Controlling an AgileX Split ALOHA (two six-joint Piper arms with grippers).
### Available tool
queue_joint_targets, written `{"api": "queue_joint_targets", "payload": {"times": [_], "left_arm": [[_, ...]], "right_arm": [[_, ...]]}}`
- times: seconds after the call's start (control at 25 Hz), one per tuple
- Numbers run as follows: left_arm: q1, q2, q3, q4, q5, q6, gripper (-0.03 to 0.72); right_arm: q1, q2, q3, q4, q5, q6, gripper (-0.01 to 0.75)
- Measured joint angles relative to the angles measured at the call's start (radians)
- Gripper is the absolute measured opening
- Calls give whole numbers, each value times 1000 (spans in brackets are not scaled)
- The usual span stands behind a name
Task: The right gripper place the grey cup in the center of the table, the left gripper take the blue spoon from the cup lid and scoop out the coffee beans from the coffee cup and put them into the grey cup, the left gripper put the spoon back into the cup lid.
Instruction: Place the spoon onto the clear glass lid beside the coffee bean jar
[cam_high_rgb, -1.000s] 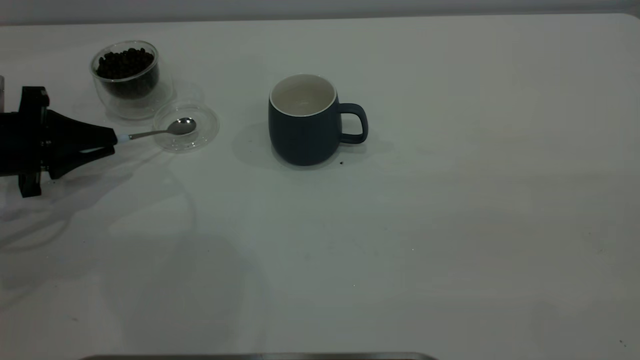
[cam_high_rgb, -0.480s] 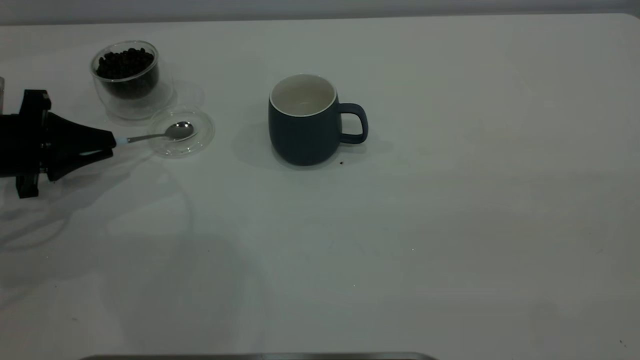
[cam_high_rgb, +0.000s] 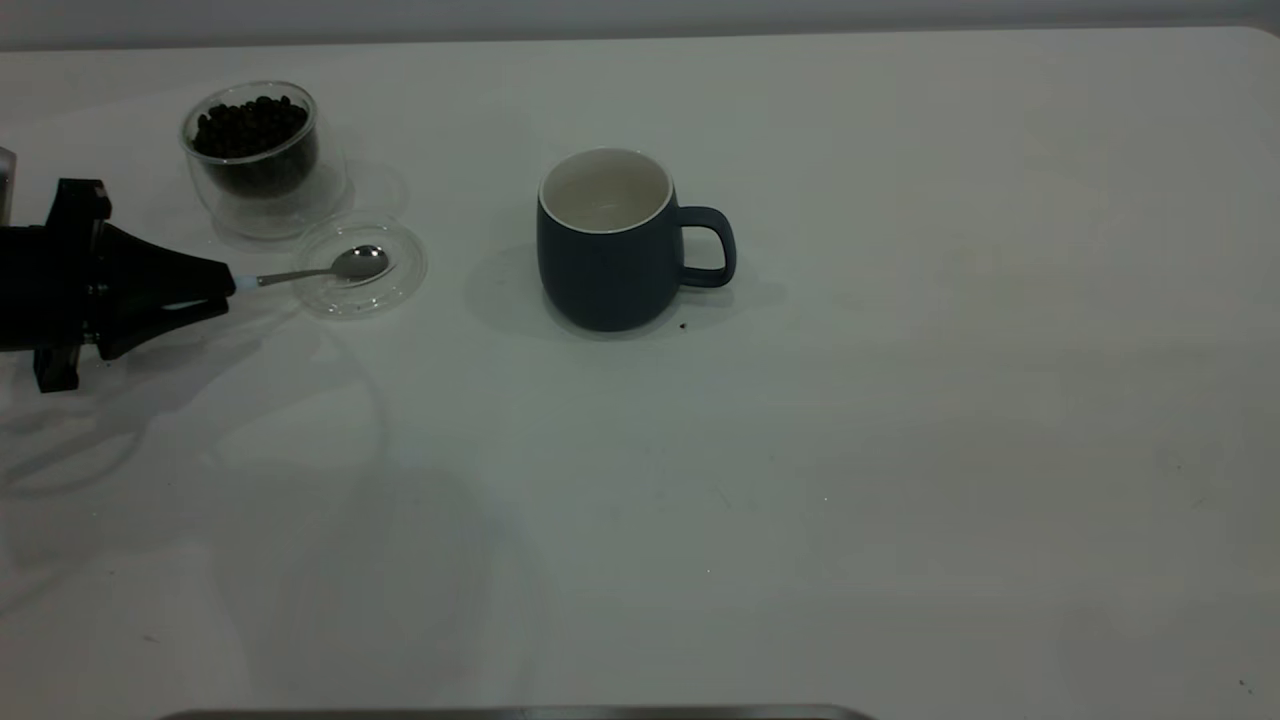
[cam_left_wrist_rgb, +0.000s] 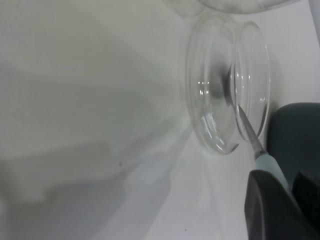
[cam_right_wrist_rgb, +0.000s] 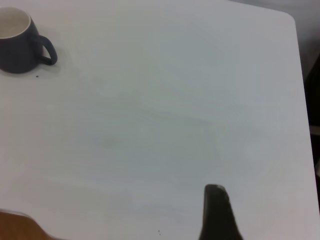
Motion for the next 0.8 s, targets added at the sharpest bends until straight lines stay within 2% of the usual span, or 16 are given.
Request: {"api": "queue_joint_targets", "payload": {"times": [0.36,0.56,0.8], "left_arm": [[-30,1,-8,0,-13,0,126],[-39,1,-19,0,-26,0,156],[-40,2,-26,0,-28,0,323]], "right_arm": [[0,0,0,0,0,0,459],[0,0,0,0,0,0,459],[0,0,0,0,0,0,459]]}}
